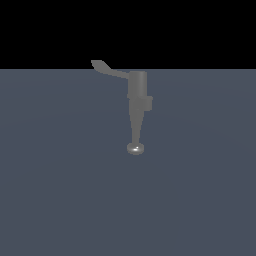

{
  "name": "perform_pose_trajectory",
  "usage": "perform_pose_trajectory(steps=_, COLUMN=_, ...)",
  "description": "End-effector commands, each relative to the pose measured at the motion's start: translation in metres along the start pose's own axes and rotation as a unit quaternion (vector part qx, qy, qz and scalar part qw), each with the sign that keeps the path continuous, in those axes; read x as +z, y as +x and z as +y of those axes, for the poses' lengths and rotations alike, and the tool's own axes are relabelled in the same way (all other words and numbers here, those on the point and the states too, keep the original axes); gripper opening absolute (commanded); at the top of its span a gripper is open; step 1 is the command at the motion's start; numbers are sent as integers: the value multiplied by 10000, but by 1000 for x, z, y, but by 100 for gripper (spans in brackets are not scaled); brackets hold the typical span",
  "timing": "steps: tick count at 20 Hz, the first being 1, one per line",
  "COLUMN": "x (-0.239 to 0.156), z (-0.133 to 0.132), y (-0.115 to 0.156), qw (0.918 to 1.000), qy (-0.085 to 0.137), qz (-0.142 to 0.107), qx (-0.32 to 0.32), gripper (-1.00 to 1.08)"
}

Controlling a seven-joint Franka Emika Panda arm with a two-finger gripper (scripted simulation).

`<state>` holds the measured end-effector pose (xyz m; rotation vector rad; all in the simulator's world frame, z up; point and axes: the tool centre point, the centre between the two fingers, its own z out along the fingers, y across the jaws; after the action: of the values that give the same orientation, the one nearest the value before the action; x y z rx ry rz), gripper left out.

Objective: Turn on the faucet by rotating a designated handle.

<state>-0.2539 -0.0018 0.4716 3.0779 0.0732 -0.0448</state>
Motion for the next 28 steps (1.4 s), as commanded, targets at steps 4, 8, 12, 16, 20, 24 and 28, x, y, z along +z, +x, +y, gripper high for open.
perform_pose_trajectory(steps=4, x=1, z=0, y=1, qw=10000, qy=0, qz=-10, qx=-7, gripper=-100)
perform_pose_trajectory(steps=8, x=4, z=0, y=6, qw=10000, qy=-6, qz=-47, qx=-52, gripper=-100)
perform_pose_trajectory(steps=12, x=5, z=0, y=6, qw=9999, qy=-13, qz=-64, qx=-102, gripper=-100)
perform_pose_trajectory(steps=16, x=5, z=0, y=7, qw=10000, qy=-8, qz=-59, qx=-64, gripper=-100)
perform_pose_trajectory(steps=20, x=5, z=-1, y=13, qw=10000, qy=9, qz=-55, qx=59, gripper=-100)
perform_pose_trajectory(steps=24, x=6, z=-2, y=21, qw=9996, qy=37, qz=-49, qx=266, gripper=-100)
perform_pose_trajectory(steps=28, x=8, z=-4, y=34, qw=9984, qy=75, qz=-43, qx=565, gripper=-100)
